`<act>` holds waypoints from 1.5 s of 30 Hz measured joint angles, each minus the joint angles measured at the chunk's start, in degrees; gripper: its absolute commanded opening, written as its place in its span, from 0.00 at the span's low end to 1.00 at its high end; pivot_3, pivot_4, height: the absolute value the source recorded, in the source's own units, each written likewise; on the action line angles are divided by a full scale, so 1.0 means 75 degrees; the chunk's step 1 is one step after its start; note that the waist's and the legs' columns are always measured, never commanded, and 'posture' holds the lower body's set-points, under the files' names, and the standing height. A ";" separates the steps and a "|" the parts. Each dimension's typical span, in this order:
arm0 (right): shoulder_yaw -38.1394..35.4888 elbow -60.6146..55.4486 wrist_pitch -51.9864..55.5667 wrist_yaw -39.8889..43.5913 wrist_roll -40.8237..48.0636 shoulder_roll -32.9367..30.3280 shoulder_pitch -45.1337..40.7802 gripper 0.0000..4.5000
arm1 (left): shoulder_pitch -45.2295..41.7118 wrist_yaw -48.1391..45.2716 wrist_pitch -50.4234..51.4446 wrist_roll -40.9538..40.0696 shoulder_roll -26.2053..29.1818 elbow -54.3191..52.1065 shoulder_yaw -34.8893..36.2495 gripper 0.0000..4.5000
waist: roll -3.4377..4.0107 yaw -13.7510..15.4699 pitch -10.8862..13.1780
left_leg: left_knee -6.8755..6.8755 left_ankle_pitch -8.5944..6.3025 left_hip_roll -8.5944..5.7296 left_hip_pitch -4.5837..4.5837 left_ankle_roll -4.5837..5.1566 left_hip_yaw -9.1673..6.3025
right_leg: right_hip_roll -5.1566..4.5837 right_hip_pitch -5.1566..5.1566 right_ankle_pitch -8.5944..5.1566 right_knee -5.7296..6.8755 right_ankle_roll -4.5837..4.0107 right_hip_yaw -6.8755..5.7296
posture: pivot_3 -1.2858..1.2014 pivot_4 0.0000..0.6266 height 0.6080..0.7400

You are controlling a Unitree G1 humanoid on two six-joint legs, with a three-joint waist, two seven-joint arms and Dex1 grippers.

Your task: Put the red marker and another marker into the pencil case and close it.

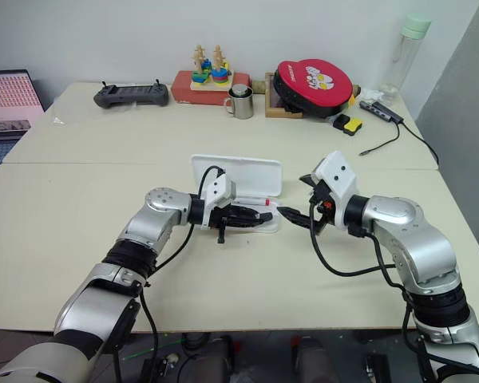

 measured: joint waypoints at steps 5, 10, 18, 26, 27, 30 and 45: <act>0.0009 0.0000 0.0001 -0.0003 0.0002 -0.0003 0.0002 1.00 | -0.0092 -0.0010 -0.0001 0.0000 -0.0063 0.0148 0.0083 0.33 | 0.0000 0.0001 0.0000 | 0.0001 0.0000 0.0000 0.0000 0.0000 0.0000 | 0.0000 0.0000 0.0000 0.0000 0.0000 0.0000 | 0.52 0.24 1.00; 0.0009 0.0000 0.0001 -0.0011 0.0002 -0.0003 0.0002 1.00 | -0.0097 -0.0044 0.0059 -0.0067 -0.0123 0.0176 0.0187 0.56 | 0.0000 0.0000 0.0000 | 0.0000 0.0000 0.0000 0.0000 0.0000 0.0000 | 0.0000 0.0001 0.0000 0.0000 -0.0001 -0.0001 | 0.52 0.24 1.00; 0.0012 0.0062 0.0001 0.0021 0.0063 0.0031 -0.0272 1.00 | 0.0087 -0.0085 0.0704 -0.0489 -0.0056 -0.0954 0.0599 0.93 | 0.0000 -0.0031 0.0000 | 0.0002 0.0000 0.0001 0.0002 0.0000 -0.0001 | 0.0000 0.0002 0.0001 0.0004 -0.0001 0.0002 | 0.52 0.24 1.00; 0.0490 0.2744 -0.0736 0.0060 -0.0378 0.0936 -0.2554 0.72 | 0.1835 0.1200 0.2918 -0.2004 0.0944 -0.4228 0.2514 1.00 | 0.0007 -0.0309 0.0004 | -0.0009 0.0001 0.0007 0.0037 0.0000 -0.0001 | 0.0002 0.0020 0.0018 0.0016 -0.0032 0.0003 | 0.52 0.24 1.00; 0.0581 0.3114 -0.0887 0.0067 -0.0501 0.0975 -0.2719 0.66 | 0.1971 0.1371 0.3129 -0.2134 0.1010 -0.4479 0.2688 1.00 | 0.0008 -0.0304 0.0004 | -0.0010 0.0001 0.0007 0.0038 0.0000 -0.0002 | 0.0002 0.0021 0.0018 0.0015 -0.0032 0.0002 | 0.52 0.24 1.00; 0.0959 0.4401 -0.1342 0.0179 -0.0861 0.1402 -0.3310 0.50 | 0.2447 0.2006 0.3631 -0.2552 0.1144 -0.5078 0.3381 1.00 | 0.0007 -0.0252 0.0005 | -0.0006 0.0000 0.0004 0.0037 0.0000 -0.0001 | -0.0001 0.0024 0.0018 0.0011 -0.0032 0.0002 | 0.52 0.24 1.00; 0.1035 1.0370 -0.3804 -0.0759 -0.2353 0.3100 -0.6102 0.02 | 0.2868 0.3218 0.3994 -0.3508 0.1521 -0.5466 0.4654 1.00 | 0.0010 -0.0086 0.0007 | -0.0017 -0.0001 0.0004 0.0030 -0.0003 0.0005 | -0.0002 0.0012 0.0021 0.0007 -0.0036 0.0000 | 0.52 0.24 1.00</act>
